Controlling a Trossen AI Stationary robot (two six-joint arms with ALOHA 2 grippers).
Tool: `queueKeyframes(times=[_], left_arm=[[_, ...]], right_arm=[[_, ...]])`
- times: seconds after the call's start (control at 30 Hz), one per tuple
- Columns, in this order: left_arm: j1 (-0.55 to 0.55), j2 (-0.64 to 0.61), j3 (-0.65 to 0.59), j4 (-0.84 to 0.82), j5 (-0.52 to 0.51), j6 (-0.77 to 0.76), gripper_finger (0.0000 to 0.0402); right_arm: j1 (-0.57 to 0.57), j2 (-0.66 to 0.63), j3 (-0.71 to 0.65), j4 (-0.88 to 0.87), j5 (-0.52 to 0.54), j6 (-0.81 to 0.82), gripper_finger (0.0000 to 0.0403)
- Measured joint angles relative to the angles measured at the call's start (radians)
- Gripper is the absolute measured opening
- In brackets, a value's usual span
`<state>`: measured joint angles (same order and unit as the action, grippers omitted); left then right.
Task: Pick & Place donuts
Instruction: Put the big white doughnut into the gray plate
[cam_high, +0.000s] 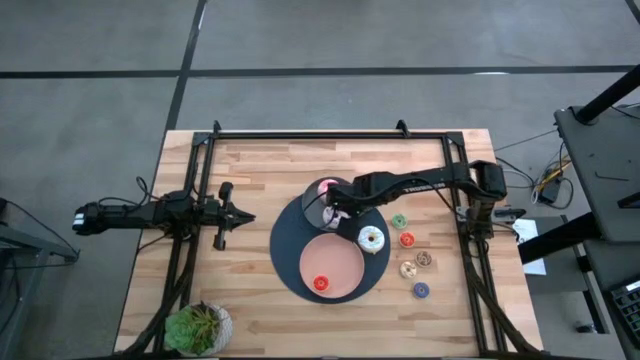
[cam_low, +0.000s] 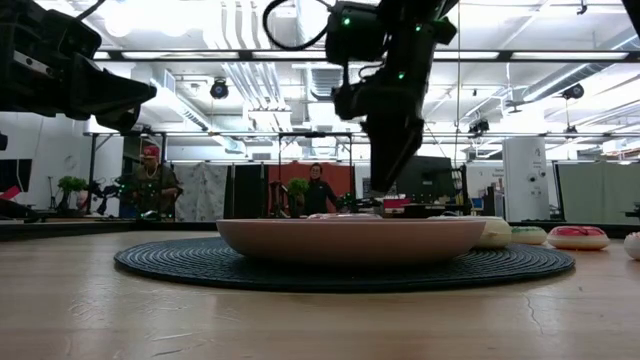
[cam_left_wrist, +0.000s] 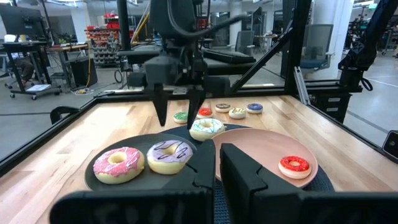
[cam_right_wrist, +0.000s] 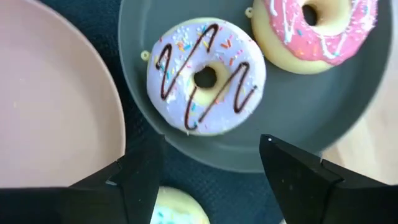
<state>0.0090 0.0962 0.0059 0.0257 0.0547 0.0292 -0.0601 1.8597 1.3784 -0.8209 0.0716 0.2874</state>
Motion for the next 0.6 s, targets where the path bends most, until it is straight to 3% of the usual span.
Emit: queueKeyframes(times=[0.6], left_arm=[[0.0,0.0,0.0,0.0,0.0,0.0,0.0]], right_arm=[[0.031,-0.335,-0.258,-0.013,0.0,-0.023,0.025]])
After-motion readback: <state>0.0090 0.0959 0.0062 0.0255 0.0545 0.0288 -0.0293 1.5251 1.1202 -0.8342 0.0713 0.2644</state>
